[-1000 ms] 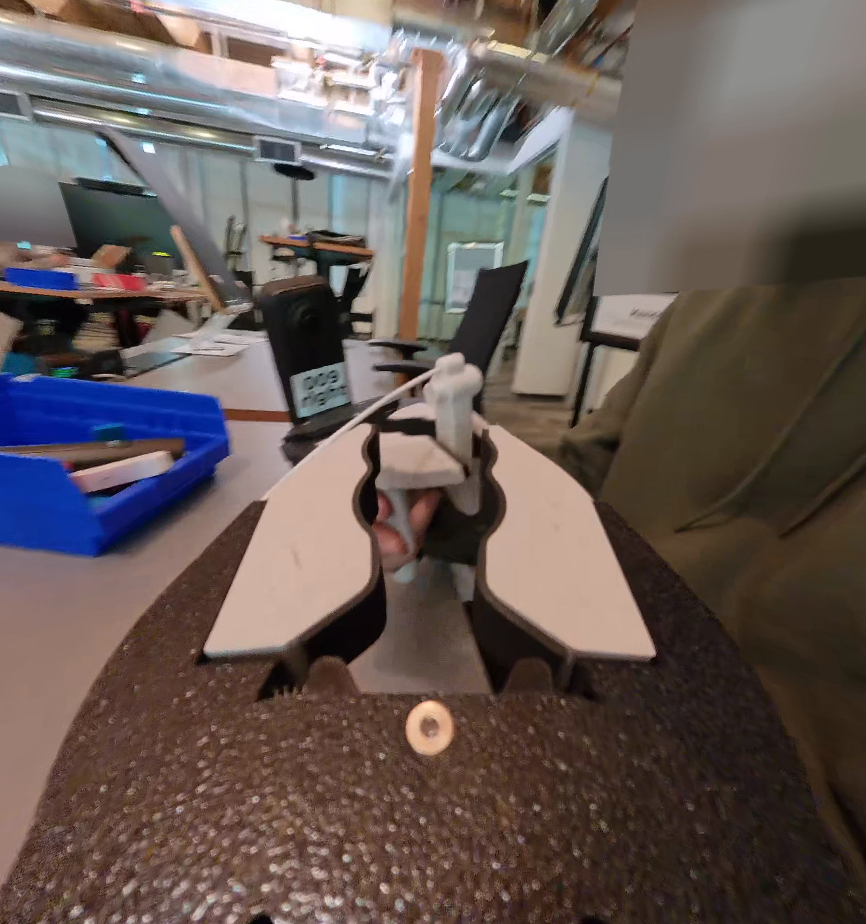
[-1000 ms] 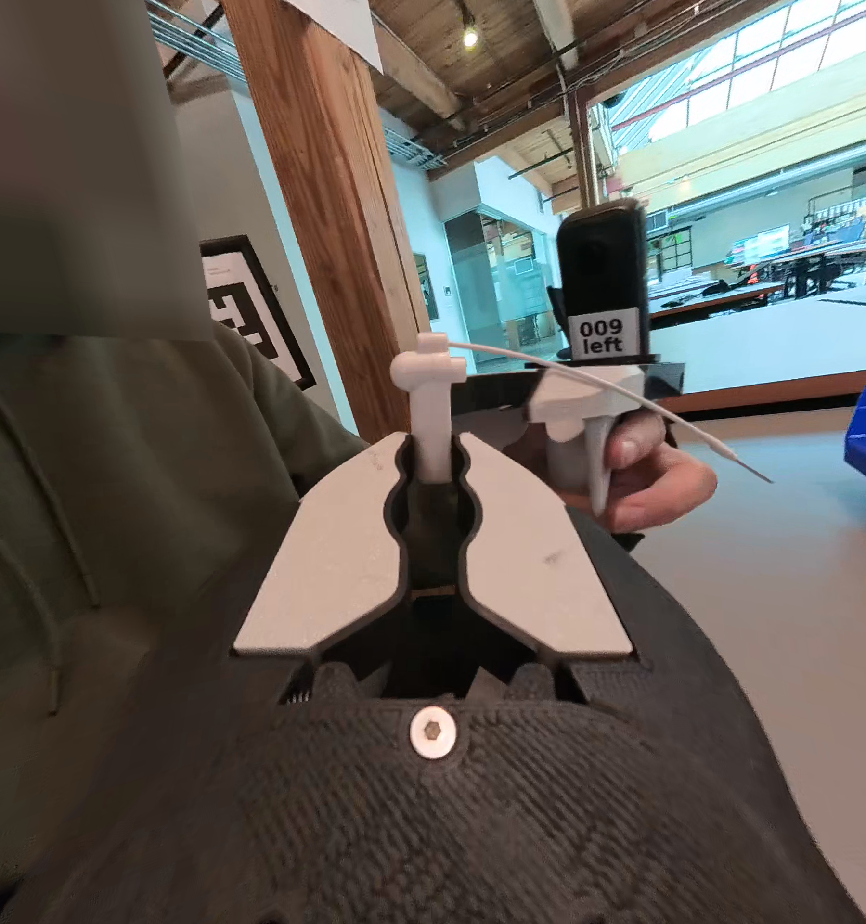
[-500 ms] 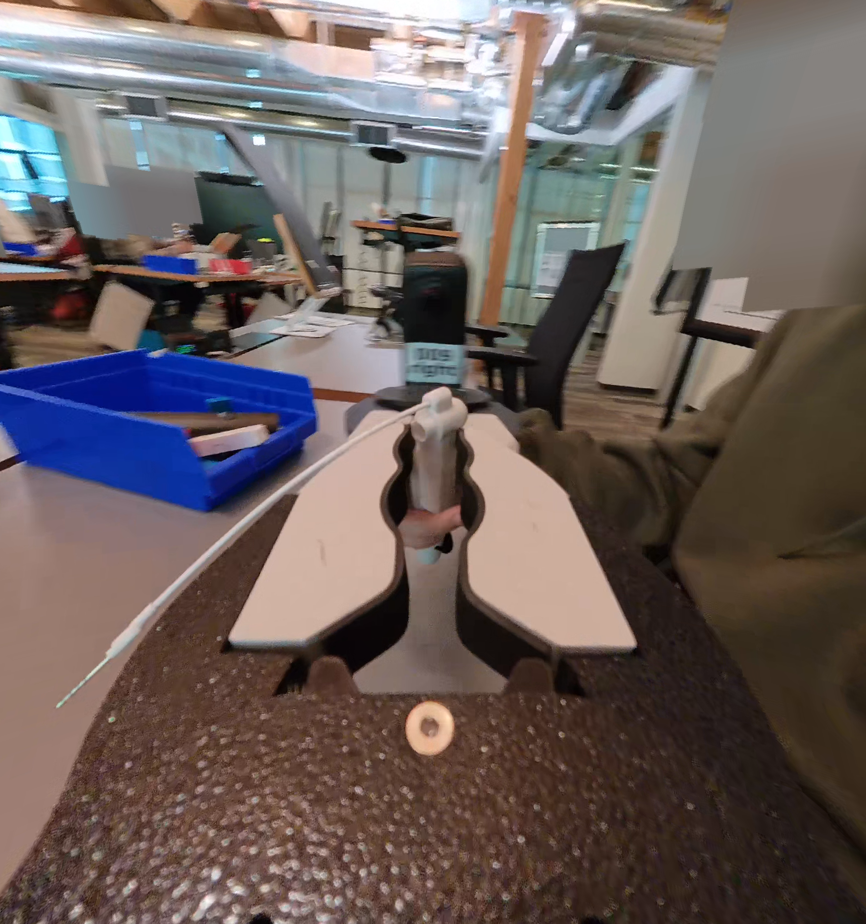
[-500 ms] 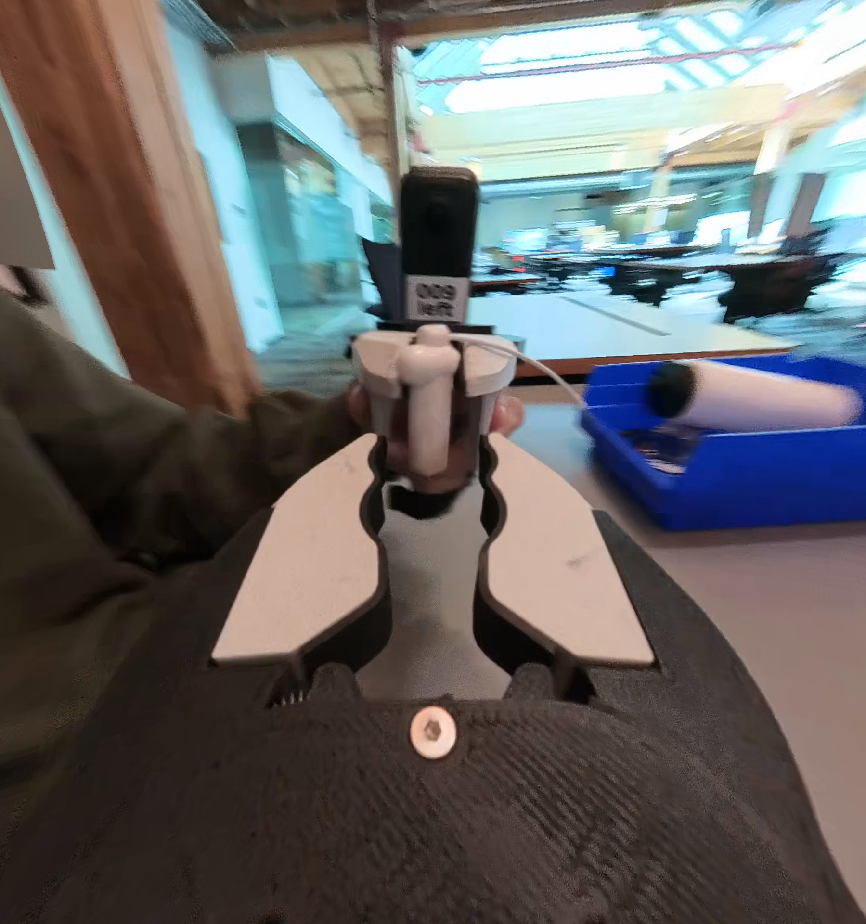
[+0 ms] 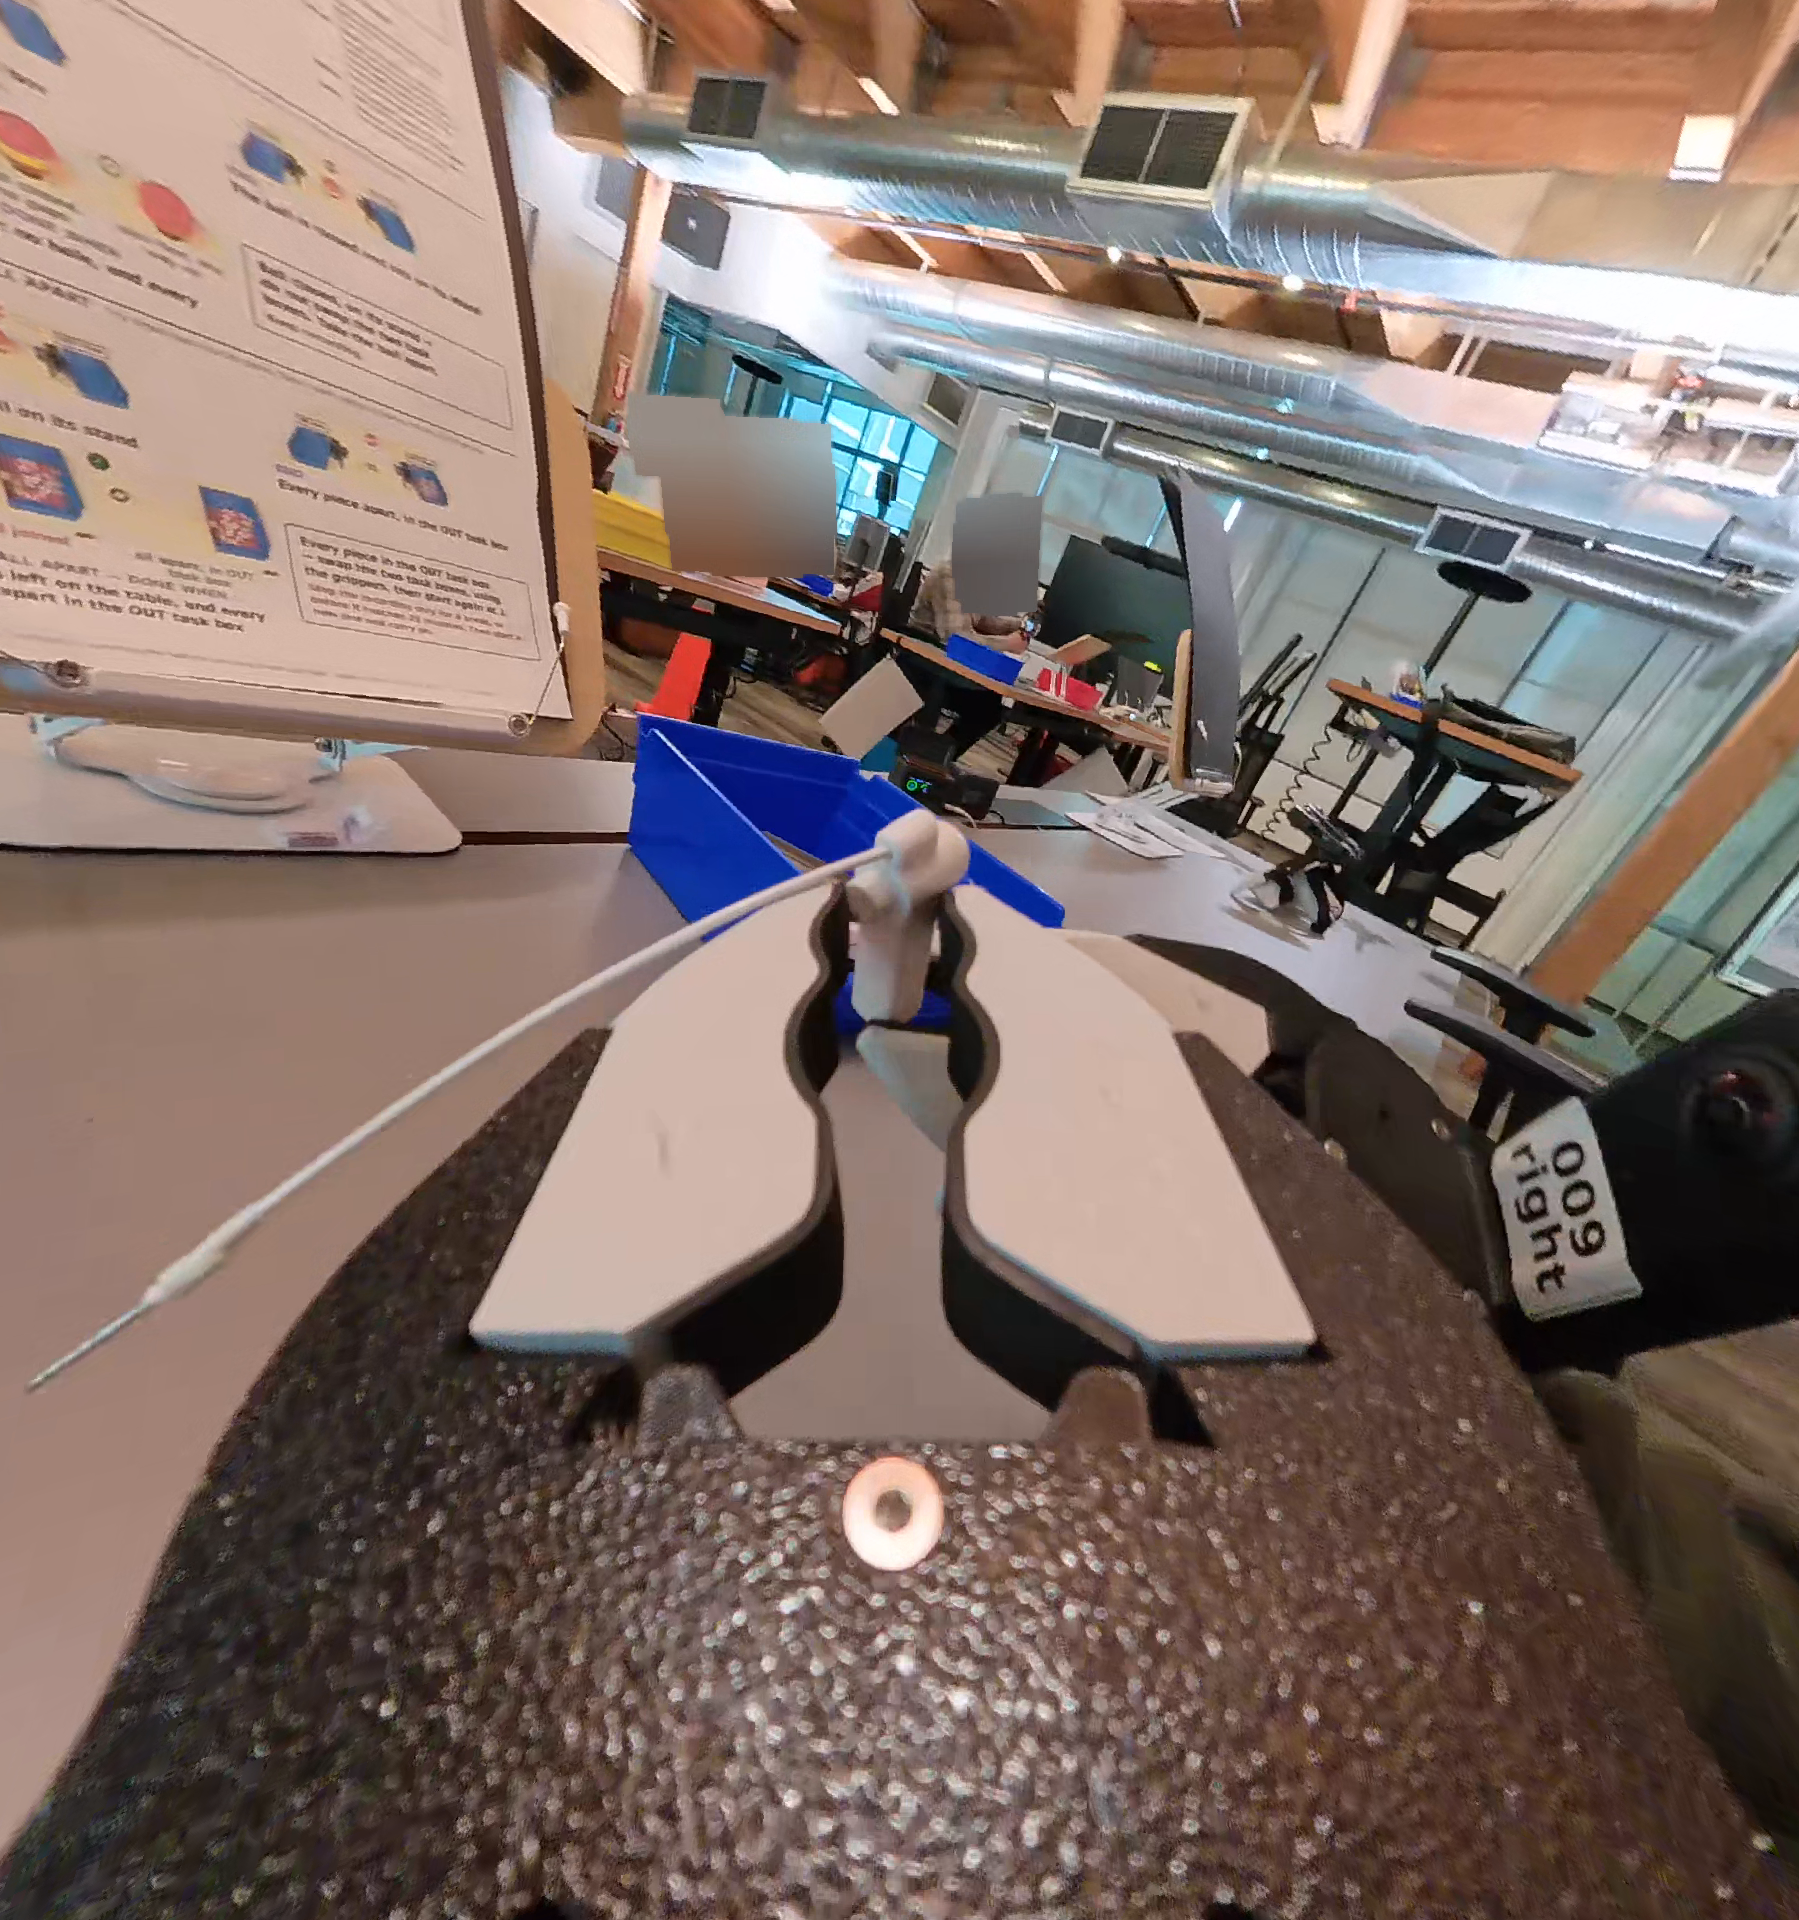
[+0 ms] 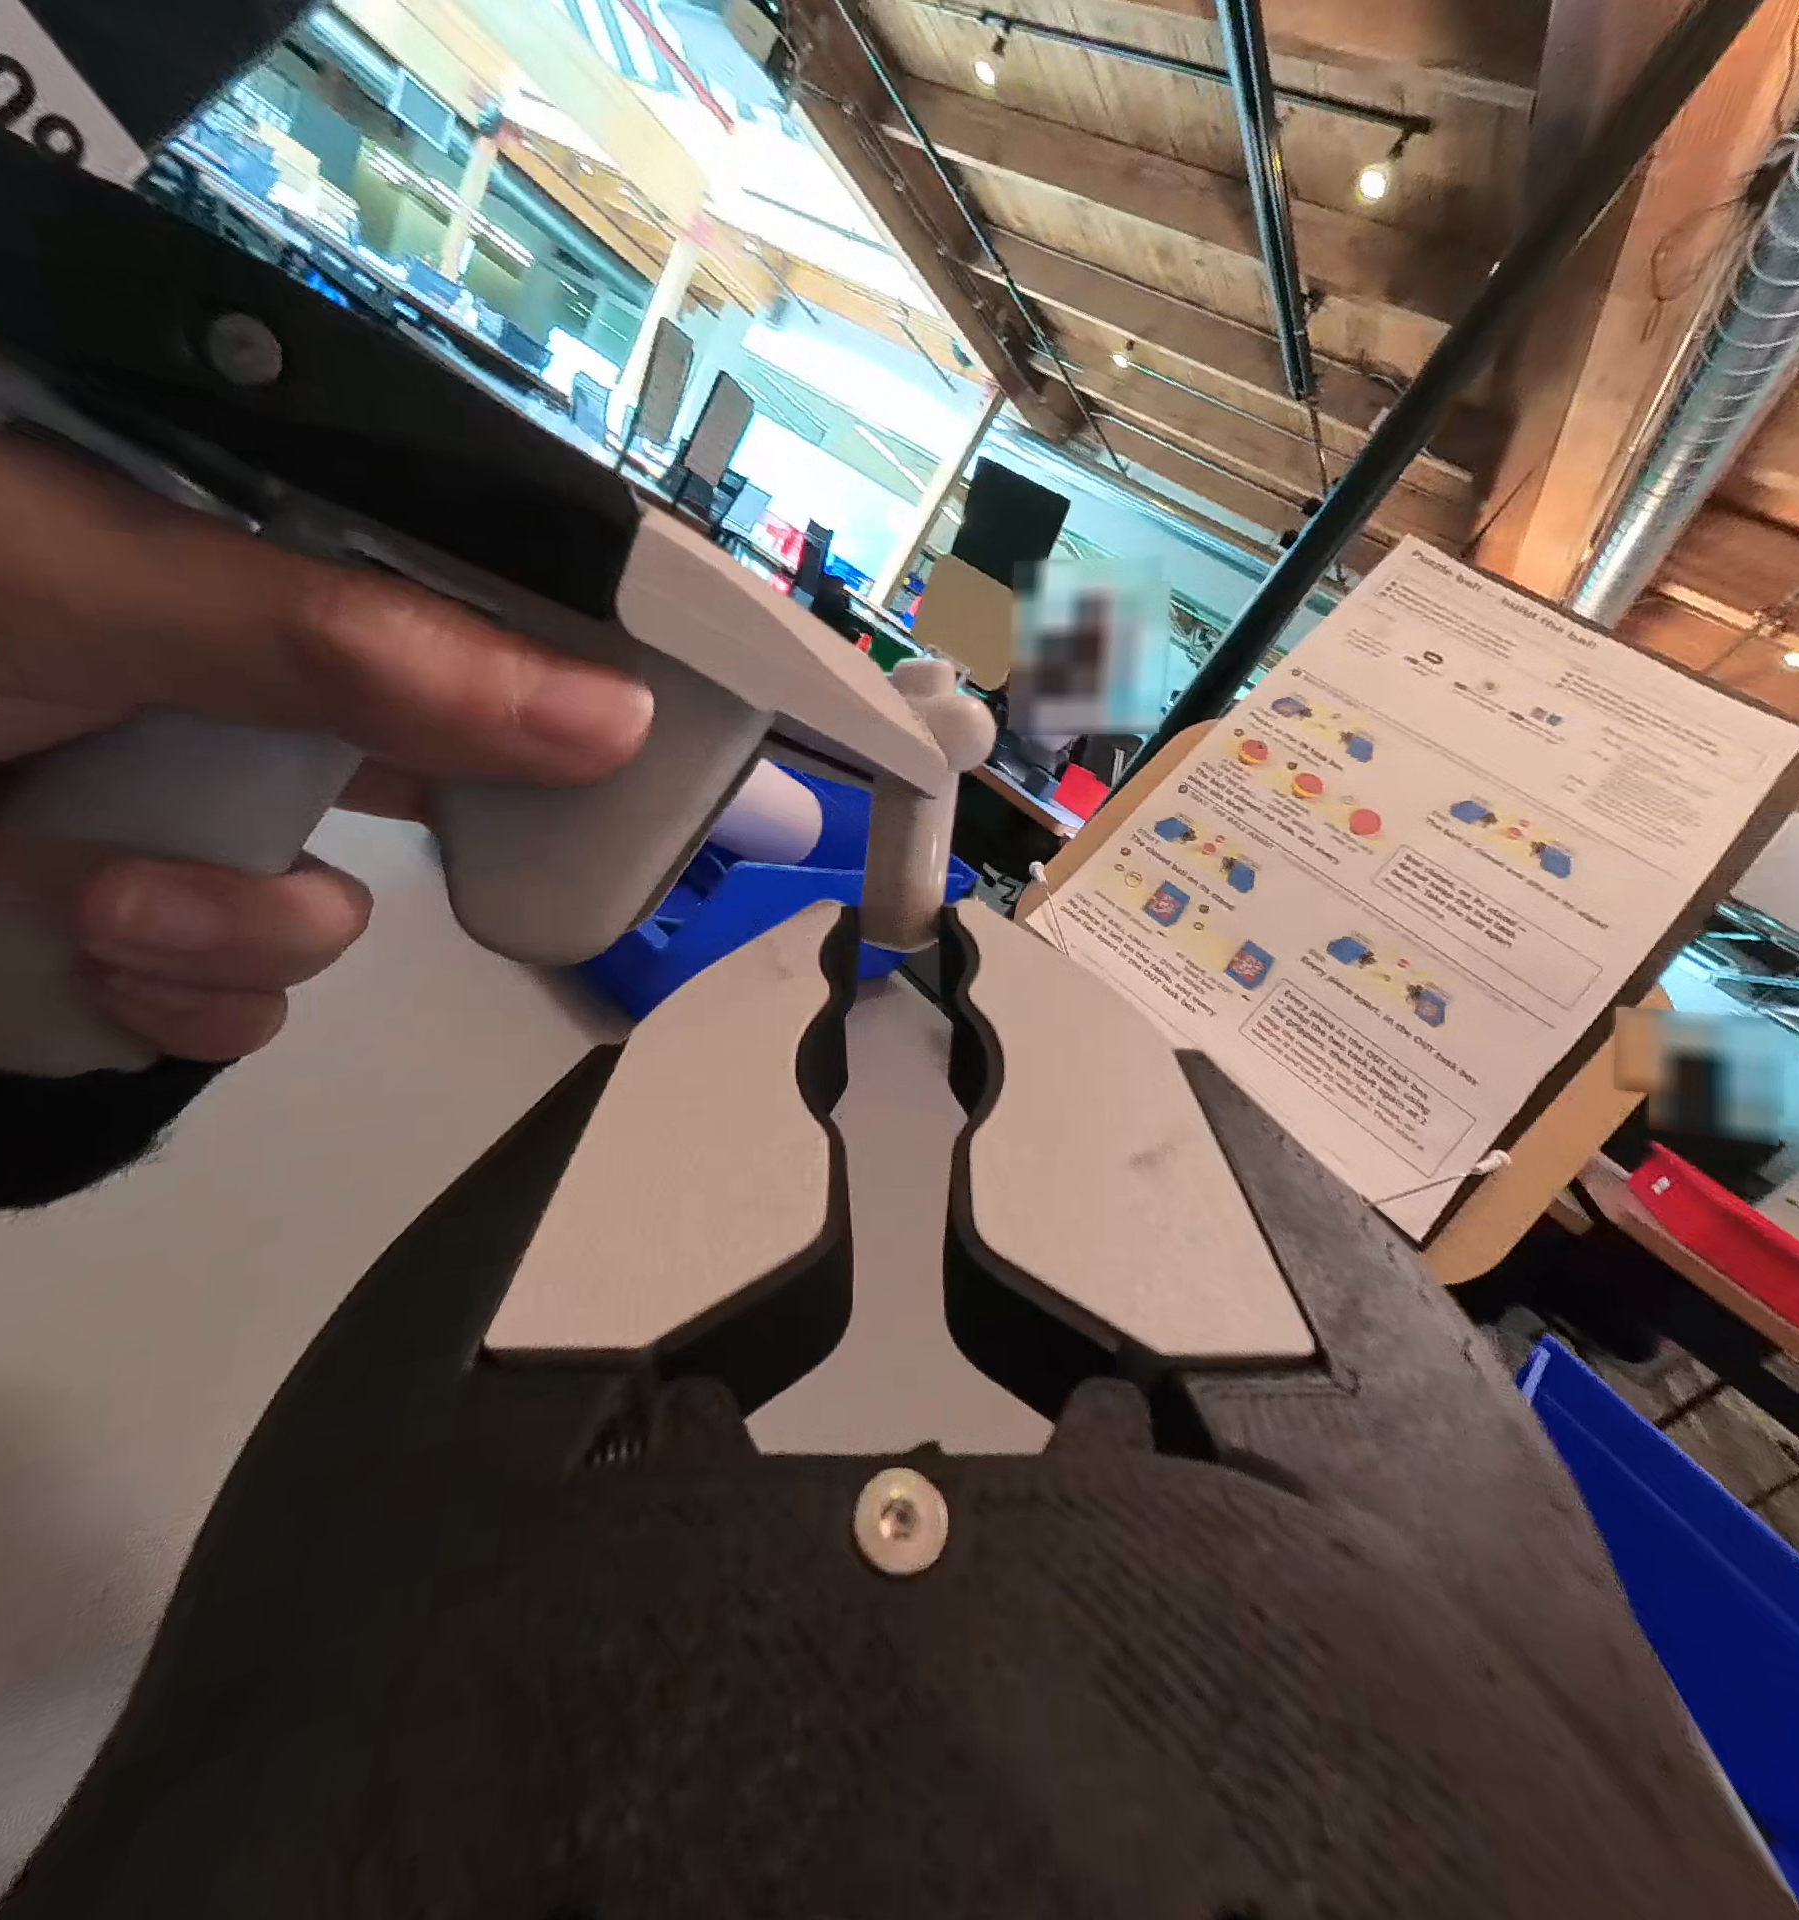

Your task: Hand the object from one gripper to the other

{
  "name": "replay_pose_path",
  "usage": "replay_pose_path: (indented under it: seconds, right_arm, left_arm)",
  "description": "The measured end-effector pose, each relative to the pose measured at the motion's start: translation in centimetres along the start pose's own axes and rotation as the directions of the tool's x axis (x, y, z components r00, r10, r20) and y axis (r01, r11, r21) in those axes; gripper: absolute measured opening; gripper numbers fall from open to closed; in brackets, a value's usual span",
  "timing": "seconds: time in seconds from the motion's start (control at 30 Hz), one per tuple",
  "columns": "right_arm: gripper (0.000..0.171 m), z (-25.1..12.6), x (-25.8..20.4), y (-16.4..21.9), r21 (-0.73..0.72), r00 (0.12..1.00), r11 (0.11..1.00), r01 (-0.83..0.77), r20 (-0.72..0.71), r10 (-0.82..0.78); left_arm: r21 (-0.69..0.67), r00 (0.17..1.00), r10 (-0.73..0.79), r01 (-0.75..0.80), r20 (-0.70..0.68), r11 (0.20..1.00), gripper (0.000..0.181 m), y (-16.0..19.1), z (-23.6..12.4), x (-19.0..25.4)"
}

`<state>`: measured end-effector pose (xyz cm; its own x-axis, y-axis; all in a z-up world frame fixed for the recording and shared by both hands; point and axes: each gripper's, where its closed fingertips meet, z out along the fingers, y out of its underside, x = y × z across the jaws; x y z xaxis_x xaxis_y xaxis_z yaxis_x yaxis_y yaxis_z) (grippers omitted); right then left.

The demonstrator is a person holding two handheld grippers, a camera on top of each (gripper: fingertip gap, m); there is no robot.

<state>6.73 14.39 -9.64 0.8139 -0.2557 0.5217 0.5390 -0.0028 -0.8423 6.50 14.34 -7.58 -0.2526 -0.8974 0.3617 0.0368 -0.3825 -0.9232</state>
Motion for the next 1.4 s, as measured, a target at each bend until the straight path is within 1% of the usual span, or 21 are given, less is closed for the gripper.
replay_pose_path:
  seconds: [0.1,0.3,0.37,0.43,0.47,0.5,0.53,0.57,0.63,0.67,0.7,0.77,0.8,0.87,0.9,1.0,1.03,1.07,1.17,1.27,1.4]
  right_arm:
    - [0.014,0.1,0.1,0.4,-0.018,1.000,1.000,0.018,-0.024,-0.019]
    - [0.014,-0.1,0.5,0.8,-0.056,0.974,0.980,0.191,-0.113,-0.196]
    - [0.014,-0.1,0.6,0.8,-0.057,0.974,0.978,0.202,-0.095,-0.207]
    - [0.014,-0.1,0.7,0.9,-0.051,0.989,0.989,0.142,-0.044,-0.144]
    - [0.014,0.0,0.7,0.8,-0.036,0.998,0.997,0.064,-0.003,-0.064]
    - [0.014,-0.1,0.6,0.7,-0.024,0.998,0.999,-0.039,0.050,0.040]
    - [0.014,0.0,0.4,0.7,-0.033,0.979,0.987,-0.158,0.122,0.161]
    - [0.014,-0.1,0.0,0.5,-0.037,0.939,0.961,-0.275,0.206,0.276]
    - [0.014,-0.7,-0.7,-0.4,-0.053,0.795,0.871,-0.488,0.384,0.469]
    - [0.014,-1.0,-0.7,-0.6,-0.083,0.717,0.817,-0.571,0.435,0.545]
    - [0.014,-1.2,-0.5,-0.8,-0.088,0.653,0.770,-0.632,0.474,0.591]
    - [0.014,-1.9,-0.2,-1.5,-0.101,0.512,0.670,-0.736,0.564,0.647]
    - [0.014,-2.1,0.2,-1.7,-0.106,0.449,0.610,-0.785,0.579,0.680]
    - [0.014,-2.6,0.3,-2.4,-0.137,0.324,0.518,-0.845,0.639,0.698]
    - [0.014,-2.8,-0.1,-2.6,-0.155,0.290,0.507,-0.848,0.665,0.688]
    - [0.014,-2.9,-1.9,-2.5,-0.193,0.294,0.563,-0.804,0.694,0.658]
    - [0.014,-3.0,-2.4,-2.6,-0.200,0.293,0.578,-0.791,0.705,0.645]
    - [0.014,-3.0,-2.6,-2.7,-0.199,0.295,0.584,-0.787,0.710,0.640]
    - [0.014,-3.2,-3.2,-2.8,-0.228,0.258,0.579,-0.783,0.728,0.636]
    - [0.014,-3.4,-3.6,-2.6,-0.241,0.246,0.586,-0.773,0.739,0.628]
    - [0.014,-3.7,-4.1,-2.6,-0.236,0.264,0.625,-0.744,0.756,0.599]
  left_arm:
    - [-0.004,1.000,-0.011,0.011,0.012,1.000,0.015,0.4,0.1,-0.1]
    - [-0.008,0.997,-0.072,0.072,0.001,0.997,0.015,0.6,0.3,0.1]
    - [-0.023,0.998,-0.058,0.058,-0.006,0.998,0.015,0.7,0.3,0.0]
    - [-0.039,0.999,-0.003,0.002,-0.034,0.999,0.014,0.7,0.3,0.2]
    - [-0.040,0.997,0.046,-0.049,-0.059,0.998,0.014,0.6,0.3,0.4]
    - [-0.031,0.990,0.106,-0.109,-0.090,0.994,0.017,0.4,0.3,0.6]
    - [-0.024,0.979,0.167,-0.171,-0.120,0.985,0.024,0.4,0.3,0.9]
    - [-0.024,0.960,0.231,-0.238,-0.157,0.971,0.031,0.5,0.3,1.2]
    - [-0.032,0.923,0.311,-0.326,-0.225,0.945,0.039,1.0,0.2,1.4]
    - [-0.035,0.915,0.308,-0.328,-0.261,0.944,0.041,1.1,0.0,1.7]
    - [-0.029,0.910,0.280,-0.303,-0.305,0.953,0.044,1.0,-0.2,2.1]
    - [0.005,0.899,0.200,-0.215,-0.391,0.977,0.046,0.1,-0.8,3.0]
    - [0.023,0.895,0.166,-0.172,-0.414,0.985,0.046,-0.4,-1.1,3.2]
    - [0.036,0.907,0.109,-0.103,-0.407,0.994,0.045,-1.0,-1.1,2.5]
    - [0.031,0.912,0.089,-0.084,-0.399,0.996,0.045,-1.0,-1.1,2.1]
    - [0.015,0.917,0.083,-0.084,-0.390,0.996,0.045,-0.9,-1.1,1.7]
    - [0.006,0.909,0.091,-0.098,-0.407,0.995,0.042,-0.8,-1.3,1.9]
    - [-0.003,0.897,0.100,-0.113,-0.430,0.994,0.038,-0.7,-1.5,2.3]
    - [-0.033,0.883,0.125,-0.157,-0.452,0.987,0.034,-0.3,-1.7,2.8]
    - [-0.061,0.862,0.112,-0.163,-0.495,0.985,0.024,0.2,-2.0,3.3]
    - [-0.109,0.836,0.063,-0.145,-0.546,0.984,0.026,0.8,-2.4,3.7]
